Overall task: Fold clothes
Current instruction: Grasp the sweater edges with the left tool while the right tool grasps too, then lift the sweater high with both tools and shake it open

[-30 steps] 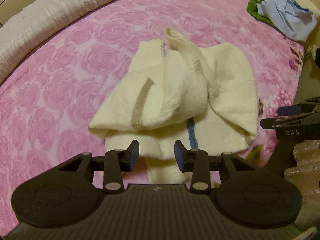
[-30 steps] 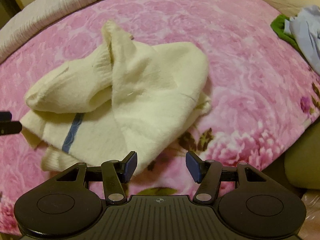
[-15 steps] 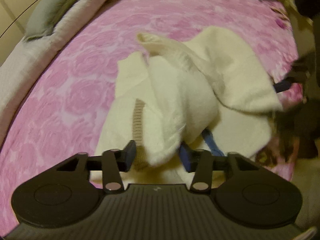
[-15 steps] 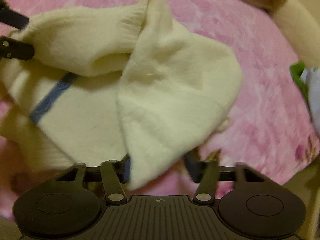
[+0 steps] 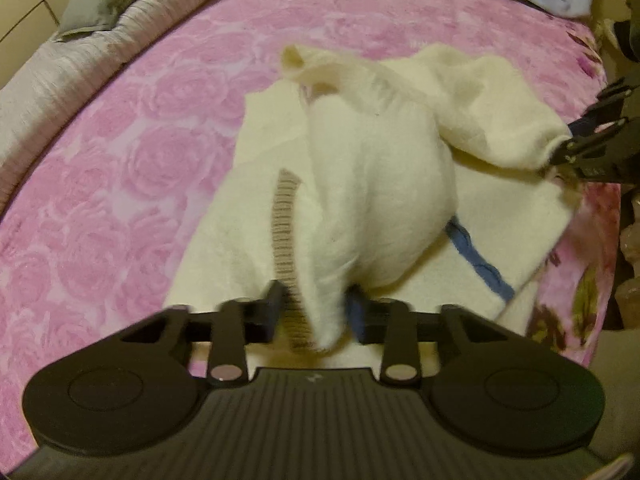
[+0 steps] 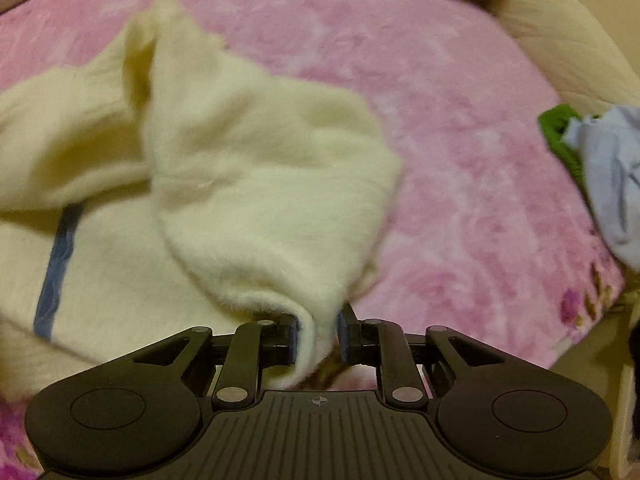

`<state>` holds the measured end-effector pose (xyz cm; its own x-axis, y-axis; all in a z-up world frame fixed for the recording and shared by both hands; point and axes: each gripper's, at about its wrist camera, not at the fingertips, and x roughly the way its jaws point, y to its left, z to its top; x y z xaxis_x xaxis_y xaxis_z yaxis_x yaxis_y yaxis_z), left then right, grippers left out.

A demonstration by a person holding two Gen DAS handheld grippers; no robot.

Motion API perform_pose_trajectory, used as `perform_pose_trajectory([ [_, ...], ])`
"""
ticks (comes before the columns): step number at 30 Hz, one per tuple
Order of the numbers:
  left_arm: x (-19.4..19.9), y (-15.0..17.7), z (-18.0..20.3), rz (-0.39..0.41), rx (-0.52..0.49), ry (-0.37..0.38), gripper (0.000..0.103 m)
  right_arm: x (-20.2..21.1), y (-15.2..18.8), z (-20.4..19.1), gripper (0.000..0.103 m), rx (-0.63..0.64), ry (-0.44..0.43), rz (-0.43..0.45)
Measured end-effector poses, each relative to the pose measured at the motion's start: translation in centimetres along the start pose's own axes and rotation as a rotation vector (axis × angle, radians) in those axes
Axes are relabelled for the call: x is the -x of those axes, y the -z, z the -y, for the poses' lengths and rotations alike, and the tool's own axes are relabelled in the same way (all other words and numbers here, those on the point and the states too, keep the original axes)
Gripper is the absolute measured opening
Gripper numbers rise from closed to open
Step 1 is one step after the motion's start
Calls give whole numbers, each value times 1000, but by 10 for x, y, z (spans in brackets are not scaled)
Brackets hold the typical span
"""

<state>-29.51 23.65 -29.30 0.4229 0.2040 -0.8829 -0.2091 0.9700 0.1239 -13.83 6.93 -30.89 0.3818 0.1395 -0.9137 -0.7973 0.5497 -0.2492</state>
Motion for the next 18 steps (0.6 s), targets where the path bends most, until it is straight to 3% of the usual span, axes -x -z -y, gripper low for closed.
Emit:
perform_pose_trajectory([
  [4, 20, -2, -15, 72, 75, -45, 5, 24, -5, 29, 10, -79, -10, 107],
  [8, 46, -5, -36, 160, 178, -108, 5, 74, -29, 61, 10, -88, 80, 293],
  [12, 93, -7, -62, 280, 284, -200, 4, 126, -52, 95, 9, -112, 118, 449],
  [18, 187, 2, -90, 432, 381, -306, 4, 225, -52, 103, 9, -64, 152, 683],
])
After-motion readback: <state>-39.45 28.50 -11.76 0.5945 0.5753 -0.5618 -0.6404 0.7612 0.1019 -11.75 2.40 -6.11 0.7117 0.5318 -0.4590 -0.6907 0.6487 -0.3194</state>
